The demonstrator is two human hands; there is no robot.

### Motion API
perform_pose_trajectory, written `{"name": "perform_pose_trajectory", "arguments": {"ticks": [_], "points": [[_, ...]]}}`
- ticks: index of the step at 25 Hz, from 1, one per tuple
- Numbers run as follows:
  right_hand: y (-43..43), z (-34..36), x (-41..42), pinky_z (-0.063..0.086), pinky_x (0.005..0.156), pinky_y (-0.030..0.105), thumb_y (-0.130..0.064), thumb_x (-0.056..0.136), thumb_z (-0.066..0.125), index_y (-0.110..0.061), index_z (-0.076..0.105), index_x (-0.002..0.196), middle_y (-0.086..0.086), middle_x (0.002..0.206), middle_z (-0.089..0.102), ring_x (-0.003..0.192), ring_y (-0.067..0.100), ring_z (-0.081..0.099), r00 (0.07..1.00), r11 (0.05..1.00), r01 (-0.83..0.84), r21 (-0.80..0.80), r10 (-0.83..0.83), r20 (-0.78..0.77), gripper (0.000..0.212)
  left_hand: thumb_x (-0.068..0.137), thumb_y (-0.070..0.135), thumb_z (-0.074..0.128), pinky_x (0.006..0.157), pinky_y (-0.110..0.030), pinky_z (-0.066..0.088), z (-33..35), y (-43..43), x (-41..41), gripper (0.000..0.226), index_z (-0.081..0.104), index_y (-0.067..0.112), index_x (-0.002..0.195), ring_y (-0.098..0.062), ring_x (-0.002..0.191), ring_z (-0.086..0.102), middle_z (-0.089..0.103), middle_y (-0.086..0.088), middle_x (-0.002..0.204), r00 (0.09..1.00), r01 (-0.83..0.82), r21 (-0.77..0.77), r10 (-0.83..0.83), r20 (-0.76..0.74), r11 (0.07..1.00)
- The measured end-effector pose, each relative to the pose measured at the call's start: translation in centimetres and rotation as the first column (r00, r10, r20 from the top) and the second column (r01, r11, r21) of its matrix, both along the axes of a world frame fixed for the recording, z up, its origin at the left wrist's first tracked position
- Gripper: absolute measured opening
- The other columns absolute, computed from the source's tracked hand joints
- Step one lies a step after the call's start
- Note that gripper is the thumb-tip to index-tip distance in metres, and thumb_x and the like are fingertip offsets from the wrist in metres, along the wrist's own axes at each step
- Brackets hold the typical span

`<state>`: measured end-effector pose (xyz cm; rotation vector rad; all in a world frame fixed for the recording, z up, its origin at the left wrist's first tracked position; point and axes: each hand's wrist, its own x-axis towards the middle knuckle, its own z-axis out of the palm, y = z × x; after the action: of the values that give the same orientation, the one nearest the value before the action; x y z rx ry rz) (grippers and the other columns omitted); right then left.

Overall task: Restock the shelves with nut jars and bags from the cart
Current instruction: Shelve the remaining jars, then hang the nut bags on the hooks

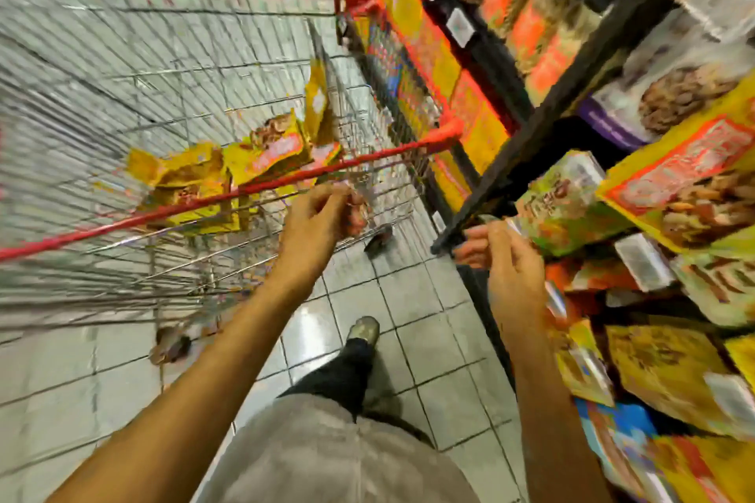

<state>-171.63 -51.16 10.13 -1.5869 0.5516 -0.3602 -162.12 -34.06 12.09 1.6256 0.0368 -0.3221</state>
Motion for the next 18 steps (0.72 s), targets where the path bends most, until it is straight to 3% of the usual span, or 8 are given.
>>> {"name": "perform_pose_trajectory", "arguments": {"ticks": [4, 7, 9, 12, 14, 18], "points": [[10.0, -1.9, 4.6, 0.048, 0.058, 0.015, -0.011, 0.1, 0.035, -0.017, 0.061, 0.079, -0.008, 0.059, 0.068, 0.055, 0.003, 0.062, 0.944, 0.945, -0.323, 0.061, 0.326, -0.058, 0.033, 0.099, 0.006, 0.038, 0.043, -0.009, 0.039, -1.4, 10.5, 0.5, 0.03, 0.056, 0.006, 0.075, 0.001, 0.039, 0.049, 0.053, -0.005, 0.061, 0.937, -0.318, -0.057, 0.305, -0.17, 0.946], [15.6, -2.4, 11.1, 0.049, 0.062, 0.012, -0.029, 0.096, 0.04, -0.021, 0.063, 0.083, -0.005, 0.067, 0.07, 0.063, 0.005, 0.065, 0.865, 0.866, -0.5, 0.01, 0.5, -0.045, 0.028, 0.099, 0.009, 0.039, 0.048, -0.016, 0.041, -2.1, 17.4, 4.1, 0.031, 0.059, 0.007, 0.076, -0.004, 0.043, 0.049, 0.056, -0.002, 0.056, 0.893, -0.413, -0.051, 0.394, -0.216, 0.909], [18.8, -2.7, 16.6, 0.05, 0.064, 0.014, -0.035, 0.093, 0.04, -0.023, 0.064, 0.082, -0.003, 0.068, 0.07, 0.065, 0.007, 0.066, 0.855, 0.856, -0.518, -0.007, 0.517, -0.024, 0.029, 0.099, 0.015, 0.041, 0.046, -0.02, 0.043, -2.1, 21.0, 7.8, 0.026, 0.06, 0.008, 0.082, -0.007, 0.044, 0.052, 0.058, -0.001, 0.059, 0.879, -0.394, -0.064, 0.356, -0.316, 0.917], [23.6, -3.4, 25.5, 0.051, 0.062, 0.018, -0.03, 0.098, 0.039, -0.023, 0.063, 0.078, -0.003, 0.065, 0.068, 0.061, 0.007, 0.064, 0.833, 0.837, -0.547, 0.008, 0.545, -0.096, 0.032, 0.096, 0.018, 0.048, 0.038, -0.019, 0.045, -1.2, 23.7, 12.8, 0.015, 0.058, 0.008, 0.089, -0.011, 0.041, 0.058, 0.064, -0.004, 0.064, 0.767, -0.336, -0.159, 0.172, -0.618, 0.928], [26.3, -4.8, 31.6, 0.049, 0.058, 0.018, -0.023, 0.1, 0.038, -0.022, 0.061, 0.076, -0.004, 0.064, 0.065, 0.055, 0.004, 0.061, 0.803, 0.823, -0.566, 0.045, 0.563, -0.196, 0.034, 0.095, 0.012, 0.049, 0.037, -0.02, 0.046, -1.4, 24.5, 17.2, 0.01, 0.056, 0.006, 0.094, -0.012, 0.042, 0.06, 0.066, -0.003, 0.064, 0.765, -0.306, -0.16, 0.142, -0.628, 0.939], [27.7, -10.7, 39.9, 0.044, 0.045, 0.016, -0.017, 0.1, 0.036, -0.012, 0.056, 0.077, -0.004, 0.055, 0.063, 0.04, 0.001, 0.055, 0.673, 0.822, -0.516, 0.241, 0.563, -0.48, 0.032, 0.095, 0.004, 0.039, 0.035, -0.015, 0.042, -6.2, 25.9, 27.2, 0.024, 0.047, 0.01, 0.074, -0.006, 0.031, 0.052, 0.055, -0.005, 0.06, 0.687, -0.439, -0.034, 0.311, -0.656, 0.898]]}}
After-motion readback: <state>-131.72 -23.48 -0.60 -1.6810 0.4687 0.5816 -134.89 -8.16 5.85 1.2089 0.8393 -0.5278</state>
